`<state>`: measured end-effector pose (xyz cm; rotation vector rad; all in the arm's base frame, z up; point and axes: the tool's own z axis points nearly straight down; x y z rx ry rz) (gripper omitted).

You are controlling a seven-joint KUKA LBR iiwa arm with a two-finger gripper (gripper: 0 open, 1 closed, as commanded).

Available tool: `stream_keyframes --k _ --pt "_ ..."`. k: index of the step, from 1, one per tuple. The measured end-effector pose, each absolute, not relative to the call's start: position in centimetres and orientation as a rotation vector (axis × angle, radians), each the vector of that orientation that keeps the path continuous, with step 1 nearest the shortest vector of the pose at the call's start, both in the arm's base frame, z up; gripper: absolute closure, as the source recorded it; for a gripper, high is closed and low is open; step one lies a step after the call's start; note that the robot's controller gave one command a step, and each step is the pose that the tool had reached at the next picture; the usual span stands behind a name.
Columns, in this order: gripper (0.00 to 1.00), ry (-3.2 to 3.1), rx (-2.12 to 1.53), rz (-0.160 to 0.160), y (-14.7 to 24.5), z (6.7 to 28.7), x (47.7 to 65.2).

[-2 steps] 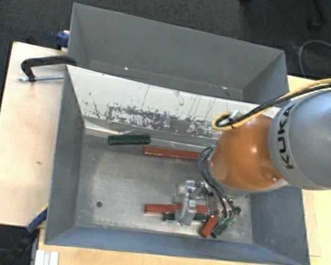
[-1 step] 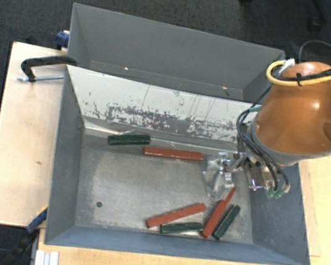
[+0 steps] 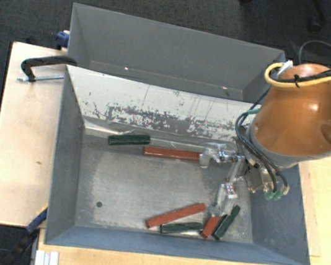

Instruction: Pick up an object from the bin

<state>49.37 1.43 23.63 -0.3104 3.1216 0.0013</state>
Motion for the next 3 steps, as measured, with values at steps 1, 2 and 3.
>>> stream_keyframes --k 1,2,3 --pt "0.0 3.087 -0.614 0.003 2.2 8.2 49.6" --pt "0.0 2.987 -0.973 0.002 2.3 7.0 49.4" --pt "1.0 2.983 -0.969 0.0 2.3 7.3 49.6"
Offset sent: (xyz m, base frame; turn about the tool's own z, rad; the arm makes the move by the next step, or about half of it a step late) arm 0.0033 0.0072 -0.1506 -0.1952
